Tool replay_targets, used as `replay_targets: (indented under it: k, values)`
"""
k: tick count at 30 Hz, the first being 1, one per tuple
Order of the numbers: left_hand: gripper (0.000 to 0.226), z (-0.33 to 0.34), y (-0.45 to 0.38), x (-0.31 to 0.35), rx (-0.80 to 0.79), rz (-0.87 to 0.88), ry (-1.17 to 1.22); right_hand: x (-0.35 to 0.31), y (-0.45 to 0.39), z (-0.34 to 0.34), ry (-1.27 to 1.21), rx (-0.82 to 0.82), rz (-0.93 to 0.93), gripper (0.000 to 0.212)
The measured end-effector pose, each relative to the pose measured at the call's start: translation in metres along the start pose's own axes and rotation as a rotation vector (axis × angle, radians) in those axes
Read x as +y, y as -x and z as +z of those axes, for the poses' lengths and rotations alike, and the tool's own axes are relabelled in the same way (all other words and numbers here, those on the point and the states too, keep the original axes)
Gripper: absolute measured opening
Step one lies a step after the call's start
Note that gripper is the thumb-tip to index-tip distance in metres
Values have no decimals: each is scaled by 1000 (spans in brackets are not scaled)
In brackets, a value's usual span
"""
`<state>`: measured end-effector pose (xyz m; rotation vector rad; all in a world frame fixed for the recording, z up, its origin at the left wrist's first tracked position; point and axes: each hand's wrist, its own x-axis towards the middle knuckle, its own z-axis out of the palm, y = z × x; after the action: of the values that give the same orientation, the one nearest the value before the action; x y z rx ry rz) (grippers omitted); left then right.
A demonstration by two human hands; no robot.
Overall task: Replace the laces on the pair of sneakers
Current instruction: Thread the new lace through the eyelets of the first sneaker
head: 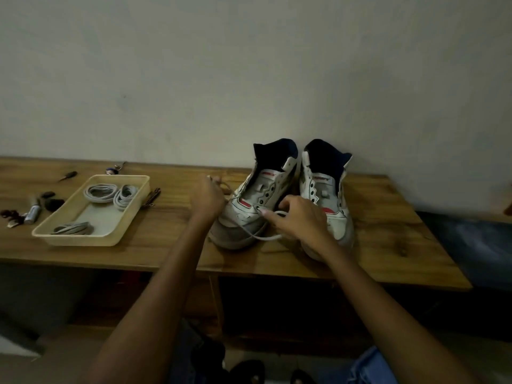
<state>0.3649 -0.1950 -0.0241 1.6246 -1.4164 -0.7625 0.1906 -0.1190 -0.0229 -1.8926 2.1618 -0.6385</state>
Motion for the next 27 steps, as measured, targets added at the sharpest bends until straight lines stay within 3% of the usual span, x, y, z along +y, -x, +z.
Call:
replay_targets:
  k: [3, 5, 8, 12, 17, 20, 22, 23, 25, 27]
  values:
    - [24, 3, 4, 3, -115, 87, -227, -9, -4, 4, -240, -21, 115, 61]
    - [28, 3, 10, 5, -197, 115, -234, -16, -5, 12, -186, -3, 164, 58]
    - [16, 6, 16, 10, -241, 117, -259, -21, -6, 23, -161, 34, 220, 61]
    - [12, 1, 15, 11, -81, -32, -143, -15, -8, 23, -169, 52, 209, 48]
    - [16, -45, -7, -8, 390, -46, -157, -6, -8, 14, -164, -41, 185, 47]
    - [10, -59, -24, -15, 552, -176, 335, -3, -7, 12, -247, -92, 188, 49]
    - [6, -59, -24, -7, 574, -289, 779, -5, -7, 14, -268, -94, 203, 50]
    - [7, -56, -23, -4, 564, -302, 866, -5, -7, 15, -269, -91, 211, 50]
    - [11, -47, -16, 3, 475, -225, 679, -4, -6, 15, -284, -96, 218, 52]
    - [22, -36, -1, 13, 271, -76, 371, -4, -5, 14, -290, -95, 208, 53]
